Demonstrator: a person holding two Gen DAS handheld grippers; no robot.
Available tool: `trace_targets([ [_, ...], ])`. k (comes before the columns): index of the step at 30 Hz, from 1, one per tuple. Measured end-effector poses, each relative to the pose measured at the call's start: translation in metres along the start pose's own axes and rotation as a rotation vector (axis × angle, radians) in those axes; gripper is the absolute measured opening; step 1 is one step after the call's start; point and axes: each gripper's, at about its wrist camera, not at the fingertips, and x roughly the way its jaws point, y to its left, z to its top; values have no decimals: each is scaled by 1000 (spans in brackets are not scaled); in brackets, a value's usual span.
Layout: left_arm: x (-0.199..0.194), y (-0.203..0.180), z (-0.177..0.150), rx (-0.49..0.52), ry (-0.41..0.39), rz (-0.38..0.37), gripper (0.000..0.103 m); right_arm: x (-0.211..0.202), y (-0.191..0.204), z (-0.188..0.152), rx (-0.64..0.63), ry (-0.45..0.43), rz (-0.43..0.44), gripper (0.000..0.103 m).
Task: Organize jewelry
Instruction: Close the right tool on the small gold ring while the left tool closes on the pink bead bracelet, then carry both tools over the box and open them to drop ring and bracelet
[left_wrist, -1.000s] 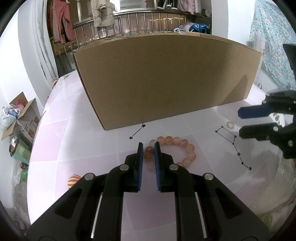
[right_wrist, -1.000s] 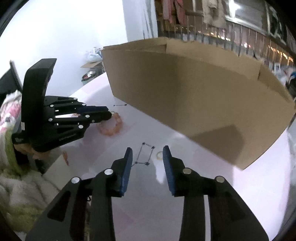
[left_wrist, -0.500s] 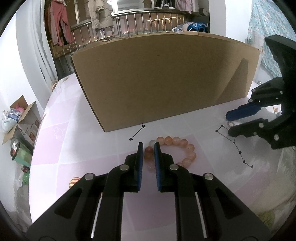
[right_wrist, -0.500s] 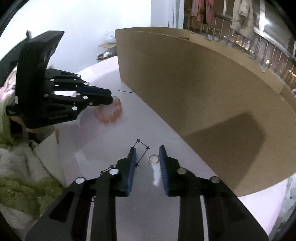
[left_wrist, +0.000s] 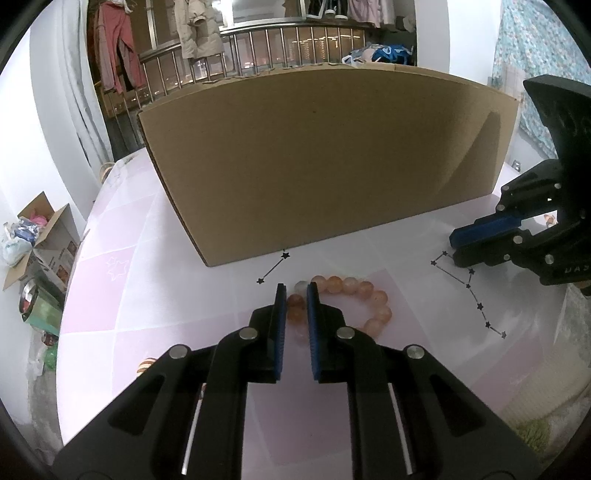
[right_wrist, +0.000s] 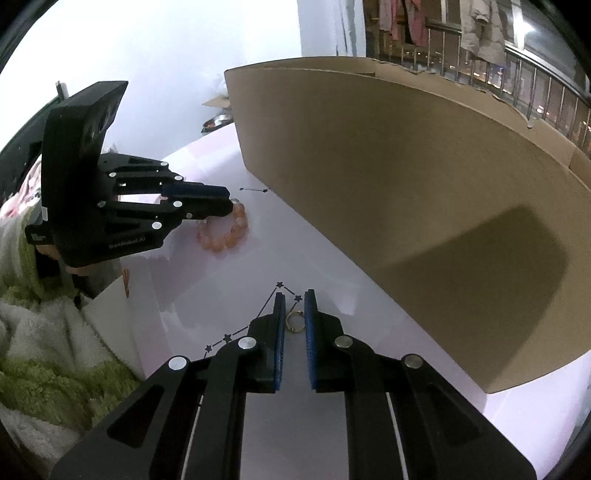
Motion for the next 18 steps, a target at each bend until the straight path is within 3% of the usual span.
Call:
trace_targets([
  [10,-4,-2,2,-16,-11,-8,8,-8,-2,0,37,-45,-20,11],
  [18,-30,-6,10,-10,-71,-23,8,-34,-1,0,70,-119,-65,11],
])
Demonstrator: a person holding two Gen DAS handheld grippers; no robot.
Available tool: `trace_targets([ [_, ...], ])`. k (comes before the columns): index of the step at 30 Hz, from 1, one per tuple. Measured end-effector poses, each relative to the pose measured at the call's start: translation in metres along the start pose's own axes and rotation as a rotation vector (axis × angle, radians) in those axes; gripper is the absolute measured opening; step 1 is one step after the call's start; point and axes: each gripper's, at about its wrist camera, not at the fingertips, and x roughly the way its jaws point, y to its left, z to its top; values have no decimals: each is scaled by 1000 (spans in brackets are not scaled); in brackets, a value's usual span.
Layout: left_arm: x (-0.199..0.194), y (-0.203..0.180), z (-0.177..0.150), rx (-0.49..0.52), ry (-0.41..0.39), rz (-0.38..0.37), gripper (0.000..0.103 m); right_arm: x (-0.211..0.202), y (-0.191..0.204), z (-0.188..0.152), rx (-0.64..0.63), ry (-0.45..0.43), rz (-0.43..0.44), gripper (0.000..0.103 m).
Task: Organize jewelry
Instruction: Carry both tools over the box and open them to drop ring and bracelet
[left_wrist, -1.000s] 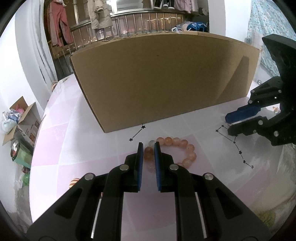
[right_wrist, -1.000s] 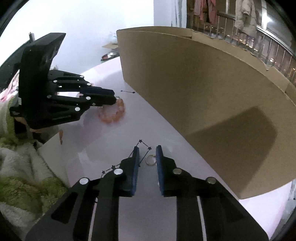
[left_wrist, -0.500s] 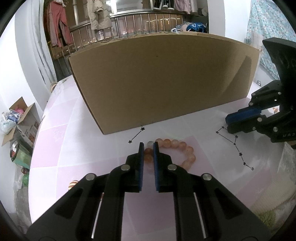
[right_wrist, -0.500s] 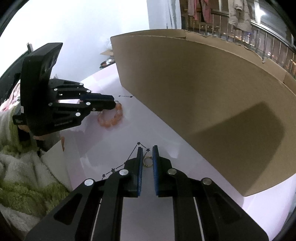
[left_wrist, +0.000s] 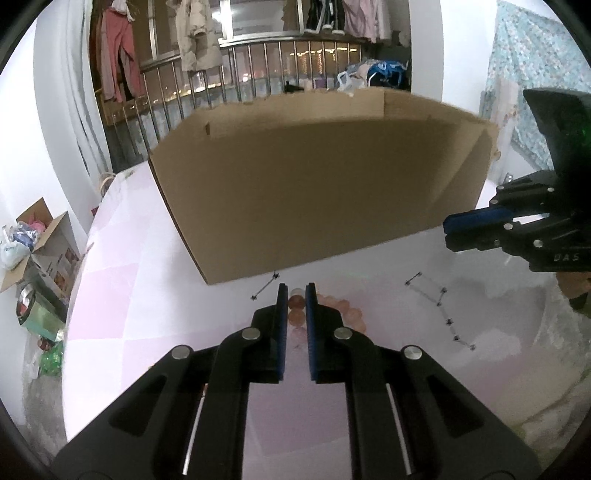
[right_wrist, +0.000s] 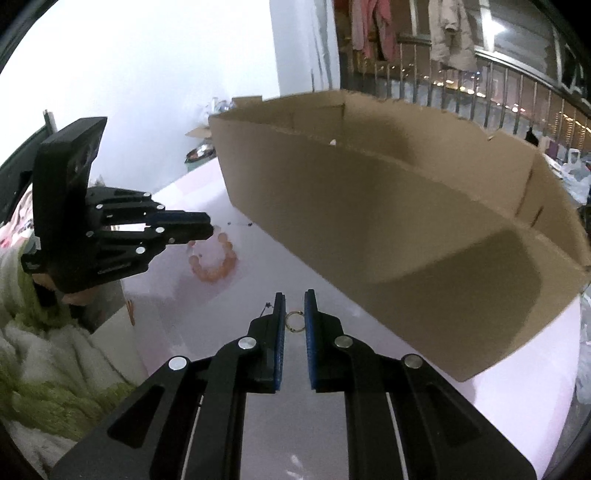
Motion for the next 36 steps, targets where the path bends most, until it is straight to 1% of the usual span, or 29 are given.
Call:
trace_targets([
  [5,-25,-4,16,19,-61,-8,8,-26,0,5,15,-63,-25,10],
  [10,-51,-1,37,25,-109,-43,8,-53,0,21,24,-130,-34,10],
  [17,-91,9,86,54,-205,-103,8,-94,-14,64,48,-254,1,10],
  [19,-94,16,102,41,-221,-120,8,-99,-21,79,50,-279,11,10],
  [21,-88,24,120,21,-218,-152,8,-98,-28,90,43,-288,3,11],
  [23,-74,32,135,5,-192,-177,8,-91,-38,105,41,-277,0,11],
  [25,-54,37,146,-5,-145,-192,8,-81,-48,115,53,-249,9,11],
  [27,-23,45,154,-31,-62,-219,8,-61,-63,124,74,-193,24,11],
  [28,-12,48,155,-44,-34,-222,8,-56,-65,124,76,-175,25,11],
  [30,18,52,157,-61,49,-227,8,-39,-73,128,84,-118,33,11],
  [34,58,59,151,-83,149,-227,8,-12,-81,128,96,-18,50,11],
  [36,71,61,147,-88,181,-231,8,2,-83,125,96,36,43,11],
])
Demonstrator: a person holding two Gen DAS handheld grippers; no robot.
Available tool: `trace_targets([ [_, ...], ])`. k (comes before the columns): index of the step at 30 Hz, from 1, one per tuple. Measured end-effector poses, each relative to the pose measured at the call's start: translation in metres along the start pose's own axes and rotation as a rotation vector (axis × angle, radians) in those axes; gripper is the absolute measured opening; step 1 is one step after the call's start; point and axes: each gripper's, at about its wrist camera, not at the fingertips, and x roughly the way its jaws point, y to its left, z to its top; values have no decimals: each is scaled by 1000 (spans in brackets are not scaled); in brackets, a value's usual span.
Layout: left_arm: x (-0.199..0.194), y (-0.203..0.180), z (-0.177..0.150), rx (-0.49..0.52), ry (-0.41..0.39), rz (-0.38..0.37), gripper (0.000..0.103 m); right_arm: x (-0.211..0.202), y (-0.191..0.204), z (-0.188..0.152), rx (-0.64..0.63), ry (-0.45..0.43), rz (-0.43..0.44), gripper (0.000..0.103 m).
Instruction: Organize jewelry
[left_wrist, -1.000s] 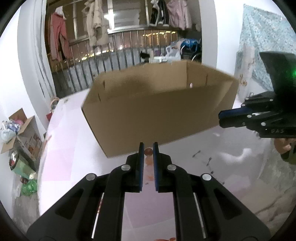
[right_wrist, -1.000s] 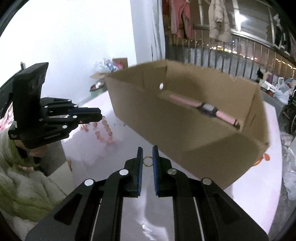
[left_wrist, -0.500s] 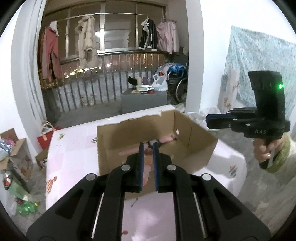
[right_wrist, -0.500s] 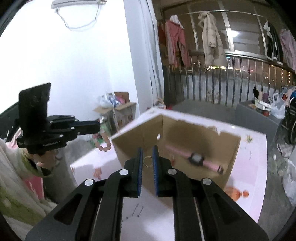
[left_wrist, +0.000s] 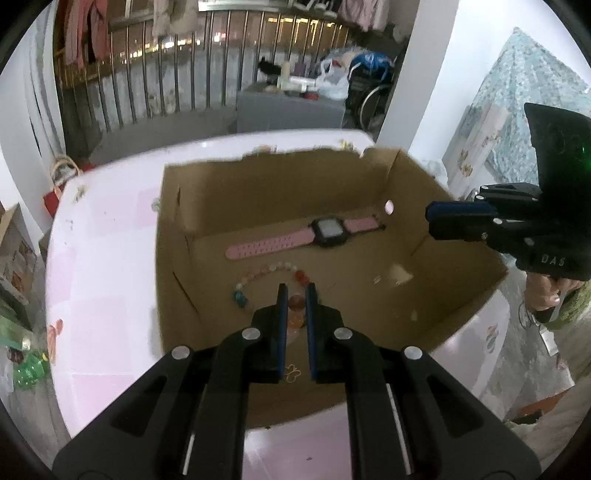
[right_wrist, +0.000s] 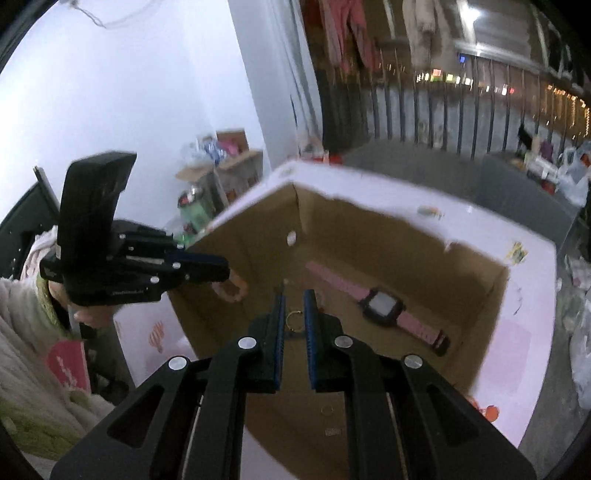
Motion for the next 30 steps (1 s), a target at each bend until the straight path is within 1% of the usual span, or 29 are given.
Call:
trace_targets([
  [4,17,9,-8,-19,56,5,9,19,-1,-6,-4,87,-5,11],
  [7,18,5,-9,1,41,6,11,24,-5,-8,17,110,6,11],
  [10,13,2,-11,4,27,11,15,20,-7,-9,34,95,1,12],
  [13,4,2,-11,3,7,4,23,9,-9,-8,60,56,-7,12],
  [14,1,2,-11,3,0,6,28,5,-11,-7,65,46,-13,12],
  [15,-2,1,-11,2,-8,9,32,0,-11,-7,71,33,-22,12],
  [18,-14,2,-13,-9,-44,6,33,-21,-14,-10,98,-15,-45,14],
  [19,-20,2,-13,-13,-61,5,35,-28,-15,-10,108,-32,-55,19],
  [20,-26,3,-13,-17,-77,10,39,-37,-17,-12,122,-58,-71,22],
  [21,-34,3,-13,-22,-103,18,45,-47,-18,-15,138,-85,-89,29],
  [22,-44,3,-13,-26,-139,31,48,-55,-19,-16,152,-106,-103,34],
  [23,-51,3,-13,-28,-162,42,54,-66,-20,-19,173,-134,-120,36],
  [24,-61,3,-14,-32,-193,59,59,-74,-22,-22,193,-156,-133,41],
  [25,-66,3,-14,-35,-211,74,66,-85,-24,-28,228,-185,-155,48],
  [27,-77,4,-18,-47,-250,138,78,-96,-30,-39,282,-211,-186,54],
  [28,-79,6,-20,-57,-255,165,80,-99,-33,-46,317,-217,-198,55],
  [30,-77,13,-26,-94,-236,184,83,-100,-38,-58,378,-214,-191,58],
])
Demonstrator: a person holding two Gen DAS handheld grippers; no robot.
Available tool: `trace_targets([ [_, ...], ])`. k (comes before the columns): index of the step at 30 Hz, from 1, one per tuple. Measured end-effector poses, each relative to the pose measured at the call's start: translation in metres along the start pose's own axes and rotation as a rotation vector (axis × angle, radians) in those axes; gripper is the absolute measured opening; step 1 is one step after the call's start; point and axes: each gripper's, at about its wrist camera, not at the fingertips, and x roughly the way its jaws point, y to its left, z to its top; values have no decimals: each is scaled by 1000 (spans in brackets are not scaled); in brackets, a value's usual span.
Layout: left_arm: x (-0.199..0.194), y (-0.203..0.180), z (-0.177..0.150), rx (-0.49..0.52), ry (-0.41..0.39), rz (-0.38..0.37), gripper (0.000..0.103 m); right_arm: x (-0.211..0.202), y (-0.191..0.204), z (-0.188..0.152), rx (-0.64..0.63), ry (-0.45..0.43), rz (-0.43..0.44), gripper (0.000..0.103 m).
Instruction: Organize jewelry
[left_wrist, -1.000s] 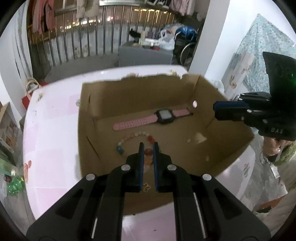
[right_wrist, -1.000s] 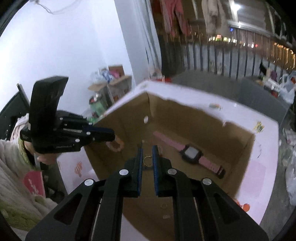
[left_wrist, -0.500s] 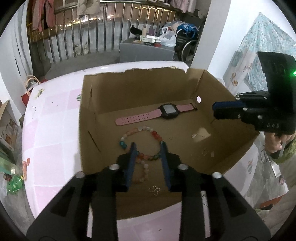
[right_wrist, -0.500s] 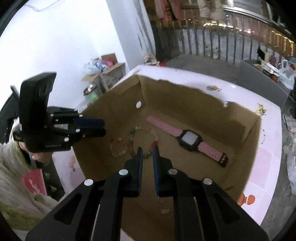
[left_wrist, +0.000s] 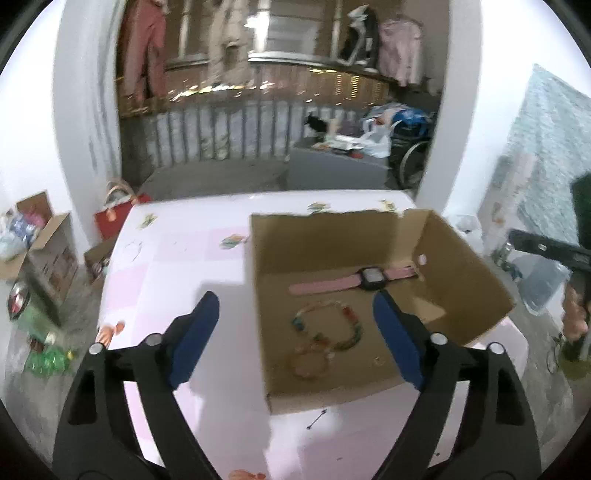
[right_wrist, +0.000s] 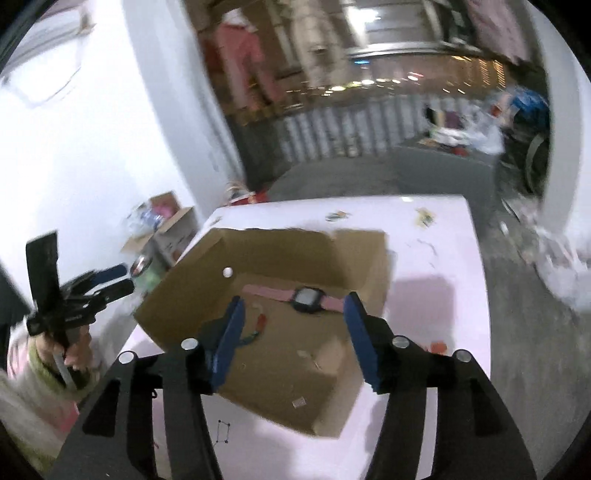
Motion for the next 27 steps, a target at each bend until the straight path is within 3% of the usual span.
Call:
trace_targets([
  [3,13,16,-11,-113,85,-19,84,4,-16,-18,107,26,-6,58],
  [6,27,27,-24,-230,170,-49,83,13,-29,-35,207,29,-69,58],
  [11,42,29,-39,-333,224,-140,83,33,-51,-57,409,65,49,58],
  [13,45,26,-43,-347,234,-177,84,39,-50,-60,416,79,69,58],
  [16,46,16,-44,-322,217,-134,84,49,-41,-62,400,101,129,59],
  [23,38,4,-47,-325,181,-95,84,47,-33,-60,330,117,86,61],
  [27,25,-1,-55,-337,171,-112,84,39,-33,-60,319,137,72,61],
])
